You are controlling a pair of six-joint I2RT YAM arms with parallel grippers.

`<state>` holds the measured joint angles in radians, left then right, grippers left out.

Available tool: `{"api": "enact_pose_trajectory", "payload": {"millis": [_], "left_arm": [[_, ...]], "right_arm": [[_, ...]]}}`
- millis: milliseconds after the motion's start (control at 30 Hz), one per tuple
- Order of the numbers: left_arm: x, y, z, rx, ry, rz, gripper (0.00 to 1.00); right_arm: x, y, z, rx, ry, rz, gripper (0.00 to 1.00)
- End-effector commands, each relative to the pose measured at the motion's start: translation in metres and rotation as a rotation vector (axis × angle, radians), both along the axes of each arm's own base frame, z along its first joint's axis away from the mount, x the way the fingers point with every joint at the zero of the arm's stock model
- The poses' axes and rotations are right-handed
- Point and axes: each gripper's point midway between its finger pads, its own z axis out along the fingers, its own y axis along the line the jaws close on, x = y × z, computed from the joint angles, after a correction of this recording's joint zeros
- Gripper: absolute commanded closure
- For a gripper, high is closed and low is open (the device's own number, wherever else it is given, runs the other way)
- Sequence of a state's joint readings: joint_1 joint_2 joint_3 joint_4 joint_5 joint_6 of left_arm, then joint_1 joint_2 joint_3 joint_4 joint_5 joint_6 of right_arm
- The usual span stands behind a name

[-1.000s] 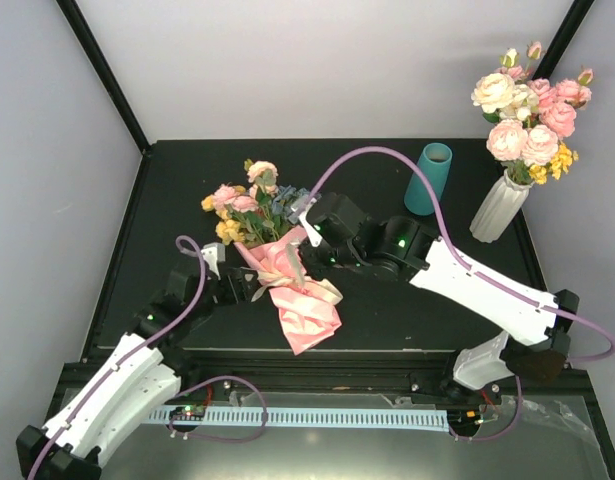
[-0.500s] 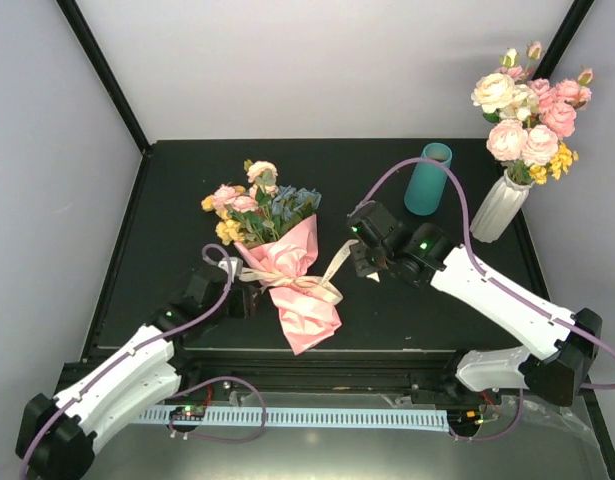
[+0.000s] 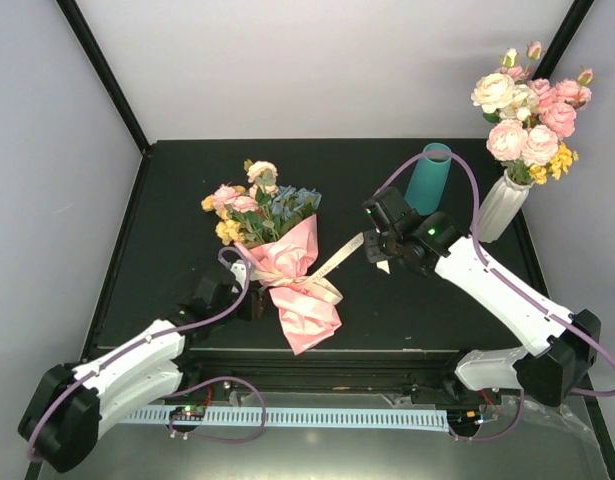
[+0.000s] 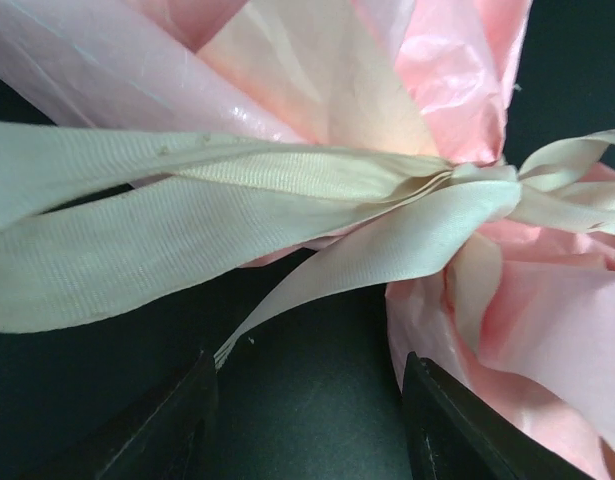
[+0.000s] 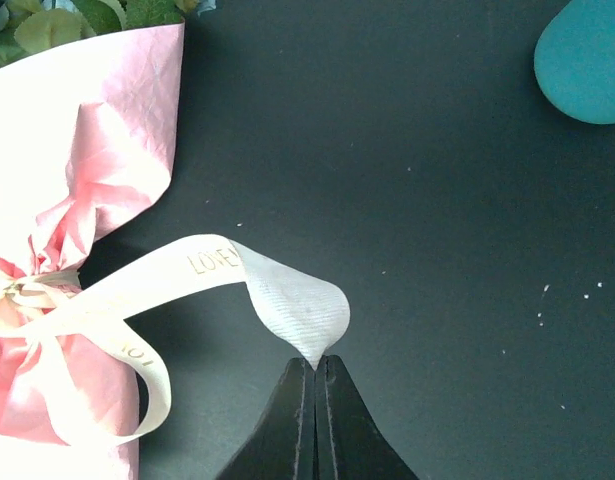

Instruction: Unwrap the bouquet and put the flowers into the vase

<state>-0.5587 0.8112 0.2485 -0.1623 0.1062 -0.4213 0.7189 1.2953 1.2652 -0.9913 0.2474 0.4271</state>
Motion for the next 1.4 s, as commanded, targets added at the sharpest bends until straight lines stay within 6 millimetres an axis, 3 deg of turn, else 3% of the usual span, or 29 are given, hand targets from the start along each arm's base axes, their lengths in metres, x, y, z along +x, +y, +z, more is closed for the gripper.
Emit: {"api": "enact_pose_trajectory", "payload": {"millis": [0,400,533,900,1100,1133,1267,1367], "left_arm": [[0.011,-0.014,0.006,-0.02,-0.045,-0.043,0.47],[0.027,-0.002,-0.01,0.015,-0.058,0.073,0.64],[0.03,-0.003,-0.016,0.037,-0.032,0.085,0.64],[0.025,-0.026,-0.011,-0.02,-0.052,-0.031,0.98],[0.017,-0.018,-0.007,-0.006,-0.026,0.021,0.97],[0.017,-0.012,-0.006,-0.001,-0.029,0.05,0.87],[0.016,0.012,-0.003,0.026,-0.059,0.175,0.14],[0.017,0.019,-0.002,0.016,-0.089,0.207,0.06]], "right_arm": [[0.003,0.008,-0.002,0.018,0.007,0.028,0.98],[-0.001,0.01,-0.004,0.009,0.019,0.067,0.98],[-0.001,0.007,-0.004,0.001,0.017,0.067,0.98],[-0.007,0.004,-0.01,0.013,0.042,0.053,0.98],[-0.012,0.001,-0.012,0.023,0.044,0.049,0.98],[-0.012,0.001,-0.013,0.028,0.045,0.049,0.98],[-0.015,0.002,-0.014,0.048,0.05,0.055,0.98],[-0.016,0.003,-0.015,0.056,0.056,0.057,0.99]]}}
